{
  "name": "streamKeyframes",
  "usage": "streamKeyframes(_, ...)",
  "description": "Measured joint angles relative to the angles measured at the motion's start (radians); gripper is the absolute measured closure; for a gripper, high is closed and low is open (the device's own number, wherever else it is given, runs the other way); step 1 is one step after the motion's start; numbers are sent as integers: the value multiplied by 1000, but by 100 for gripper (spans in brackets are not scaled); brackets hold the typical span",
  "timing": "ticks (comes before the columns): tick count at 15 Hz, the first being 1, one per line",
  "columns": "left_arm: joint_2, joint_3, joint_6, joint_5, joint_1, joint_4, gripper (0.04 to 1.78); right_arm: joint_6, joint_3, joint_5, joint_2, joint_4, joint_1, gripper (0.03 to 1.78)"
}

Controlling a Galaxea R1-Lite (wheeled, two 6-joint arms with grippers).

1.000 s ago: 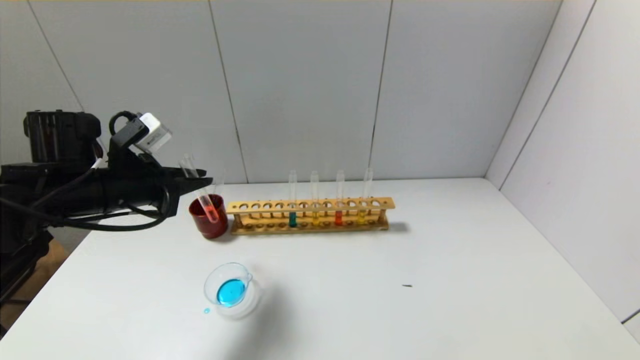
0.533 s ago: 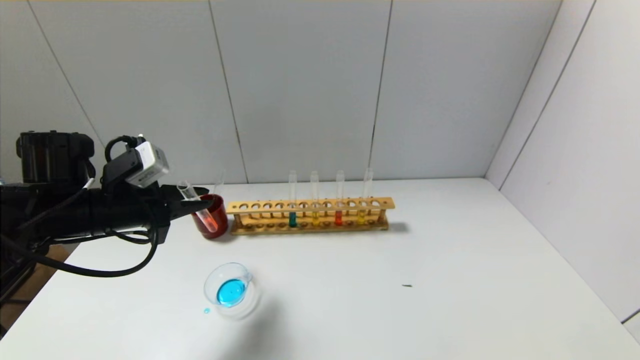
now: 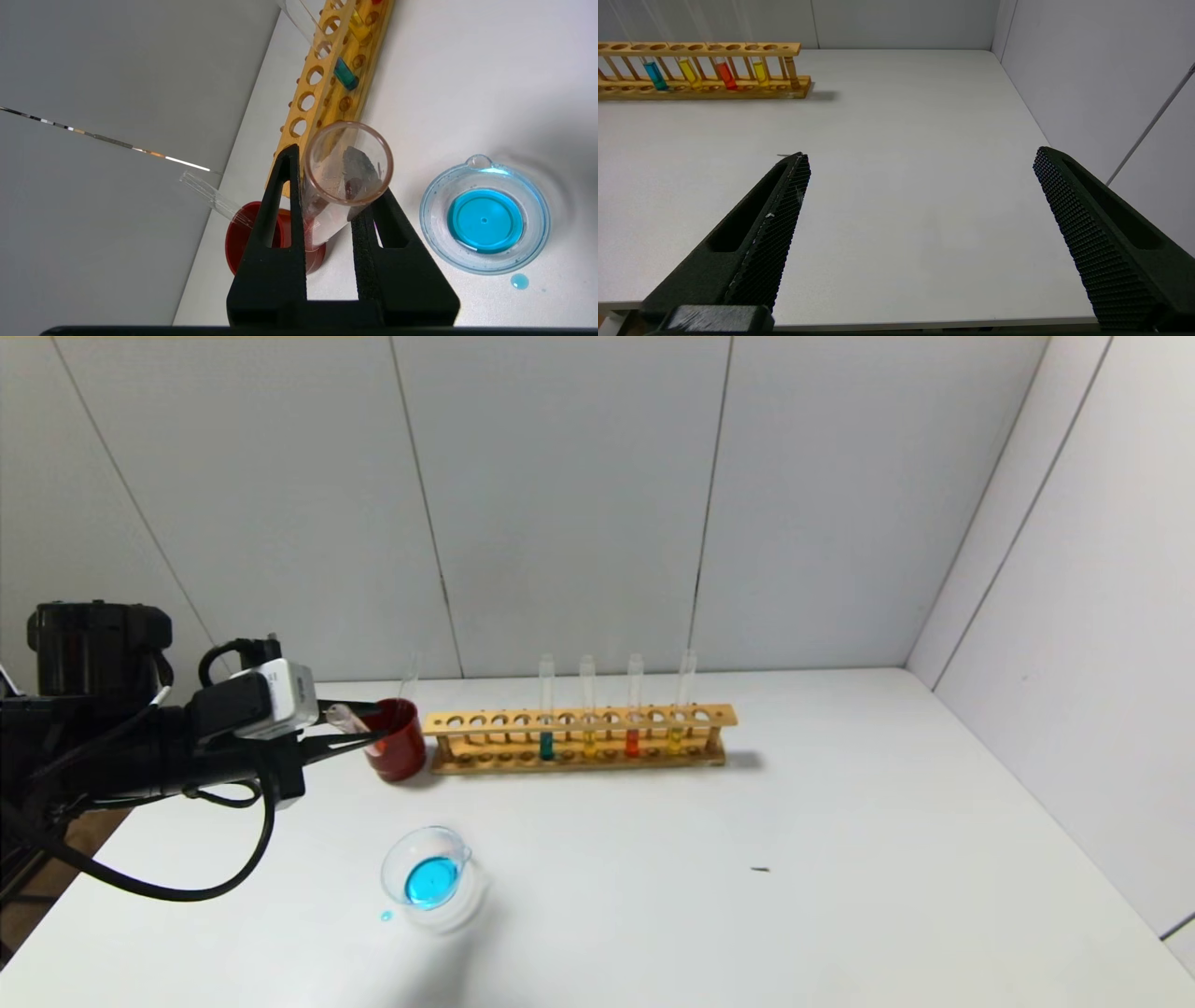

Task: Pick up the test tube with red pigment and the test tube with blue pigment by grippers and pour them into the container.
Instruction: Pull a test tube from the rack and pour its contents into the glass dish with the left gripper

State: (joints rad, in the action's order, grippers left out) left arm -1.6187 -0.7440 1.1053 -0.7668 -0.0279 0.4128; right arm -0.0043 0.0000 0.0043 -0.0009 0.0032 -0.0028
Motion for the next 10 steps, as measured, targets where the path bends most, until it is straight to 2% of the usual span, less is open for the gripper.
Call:
streamKeyframes(3,-14,0,53,8,1,0,149,0,0,0,0,0,0,6)
streamKeyframes(6,-44,-13,216,65,-36,0,149,0,0,0,0,0,0,6)
streamKeyframes(10,-71,-17,377,77,-55,5,149,0,0,0,0,0,0,6)
